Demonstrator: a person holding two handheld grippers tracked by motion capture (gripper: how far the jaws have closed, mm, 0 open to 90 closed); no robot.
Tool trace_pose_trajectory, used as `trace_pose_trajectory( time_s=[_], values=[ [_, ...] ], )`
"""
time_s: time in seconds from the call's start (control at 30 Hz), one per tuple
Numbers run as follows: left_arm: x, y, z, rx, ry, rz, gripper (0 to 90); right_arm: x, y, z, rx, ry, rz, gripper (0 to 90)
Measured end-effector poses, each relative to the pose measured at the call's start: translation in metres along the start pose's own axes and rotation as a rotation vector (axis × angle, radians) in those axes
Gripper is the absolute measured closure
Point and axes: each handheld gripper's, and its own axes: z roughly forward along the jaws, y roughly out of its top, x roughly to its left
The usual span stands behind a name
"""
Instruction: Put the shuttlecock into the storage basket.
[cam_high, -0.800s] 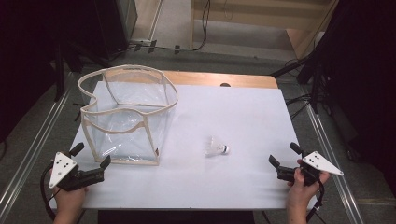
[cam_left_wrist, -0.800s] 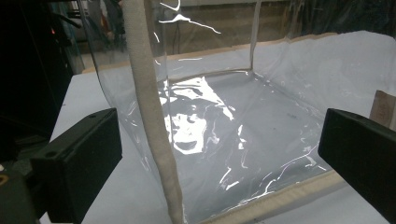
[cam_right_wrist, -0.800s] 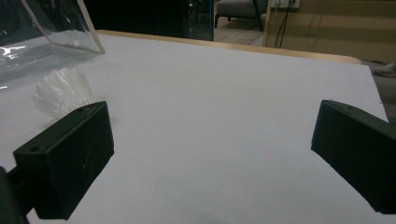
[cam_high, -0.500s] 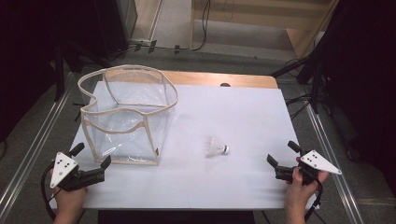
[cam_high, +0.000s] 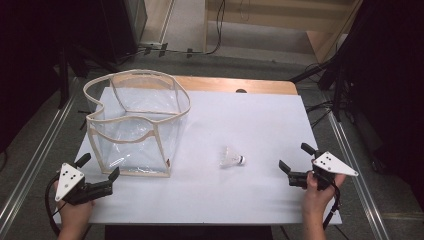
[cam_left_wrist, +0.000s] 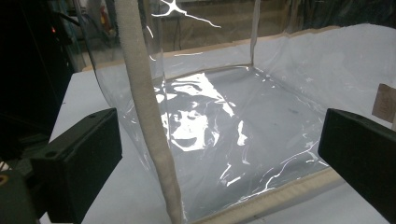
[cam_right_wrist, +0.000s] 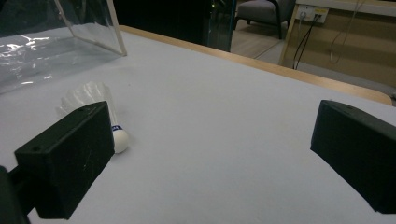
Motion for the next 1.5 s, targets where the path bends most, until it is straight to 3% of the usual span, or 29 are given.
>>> trace_pose_trajectory(
  time_s=[0.27,0.43,0.67,0.87,1.23,1.5],
  values=[
    [0.000,0.000,0.000,0.002,0.003,-0.003,0.3,0.002,0.011,0.007,0.024,0.032,-0.016,0.0],
    [0.000,0.000,0.000,0.002,-0.004,0.000,0.3,0.002,0.022,0.012,0.066,0.078,-0.053,0.0],
    [0.000,0.000,0.001,0.004,0.000,0.000,0.3,0.005,0.034,0.023,0.077,0.121,-0.096,0.0],
    [0.000,0.000,0.000,0.001,-0.005,-0.004,0.3,0.006,0.041,0.036,0.122,0.181,-0.111,0.0],
    [0.001,0.000,0.000,0.001,-0.012,-0.003,0.3,0.007,0.055,0.050,0.153,0.234,-0.117,0.0],
    [0.000,0.000,0.000,0.001,-0.012,-0.001,0.3,0.013,0.055,0.064,0.177,0.266,-0.129,0.0]
  ],
)
